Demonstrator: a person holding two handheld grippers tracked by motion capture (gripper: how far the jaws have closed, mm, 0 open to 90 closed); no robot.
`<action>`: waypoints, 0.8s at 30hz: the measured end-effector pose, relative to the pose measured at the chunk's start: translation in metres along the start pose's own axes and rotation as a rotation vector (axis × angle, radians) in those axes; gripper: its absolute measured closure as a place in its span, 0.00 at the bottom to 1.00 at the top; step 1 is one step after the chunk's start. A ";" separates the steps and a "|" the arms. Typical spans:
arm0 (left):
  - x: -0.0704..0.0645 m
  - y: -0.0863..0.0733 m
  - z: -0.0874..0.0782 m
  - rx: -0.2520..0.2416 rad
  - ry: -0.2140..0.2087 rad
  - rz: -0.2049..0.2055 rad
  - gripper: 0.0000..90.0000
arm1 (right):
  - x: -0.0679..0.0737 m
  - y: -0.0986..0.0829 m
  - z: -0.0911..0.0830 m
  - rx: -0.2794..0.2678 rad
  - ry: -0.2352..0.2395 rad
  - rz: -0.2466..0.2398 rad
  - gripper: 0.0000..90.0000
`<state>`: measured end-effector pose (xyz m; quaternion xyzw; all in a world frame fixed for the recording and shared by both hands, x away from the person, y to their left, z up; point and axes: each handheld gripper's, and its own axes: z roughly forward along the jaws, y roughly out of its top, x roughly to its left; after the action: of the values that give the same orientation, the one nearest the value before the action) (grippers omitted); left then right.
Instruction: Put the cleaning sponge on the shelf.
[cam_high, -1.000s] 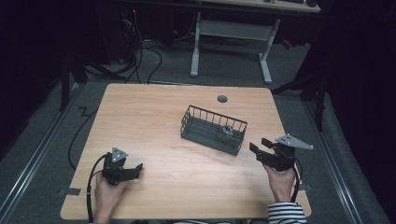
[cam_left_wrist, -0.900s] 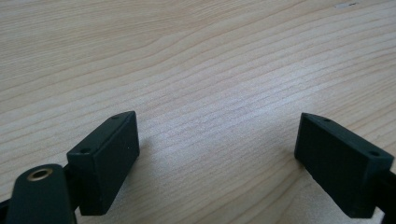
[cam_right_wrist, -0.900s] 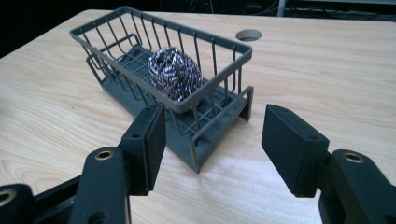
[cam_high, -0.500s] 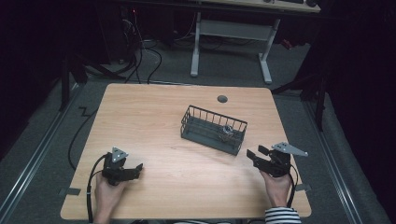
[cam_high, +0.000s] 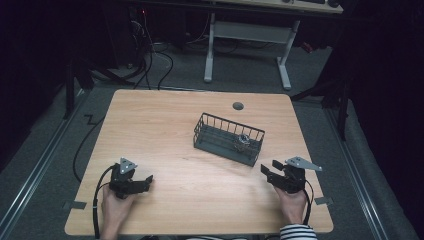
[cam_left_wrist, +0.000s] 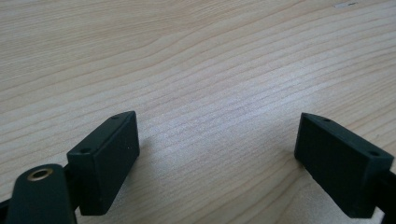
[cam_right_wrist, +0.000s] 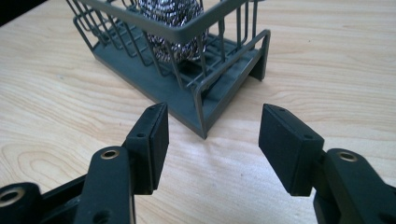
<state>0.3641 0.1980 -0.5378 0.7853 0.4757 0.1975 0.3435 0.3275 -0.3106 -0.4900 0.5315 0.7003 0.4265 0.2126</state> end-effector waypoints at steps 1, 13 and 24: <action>0.000 0.000 0.000 0.000 0.000 0.000 0.16 | 0.000 -0.001 0.001 0.004 -0.002 0.003 0.48; 0.000 0.000 0.000 0.000 0.000 0.000 0.16 | -0.004 -0.011 0.006 0.034 -0.031 0.006 0.47; 0.000 0.000 0.000 0.001 -0.002 -0.001 0.16 | -0.004 -0.017 0.011 0.072 -0.096 -0.027 0.46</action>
<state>0.3641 0.1983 -0.5376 0.7854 0.4760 0.1964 0.3436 0.3278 -0.3115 -0.5112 0.5491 0.7115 0.3719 0.2325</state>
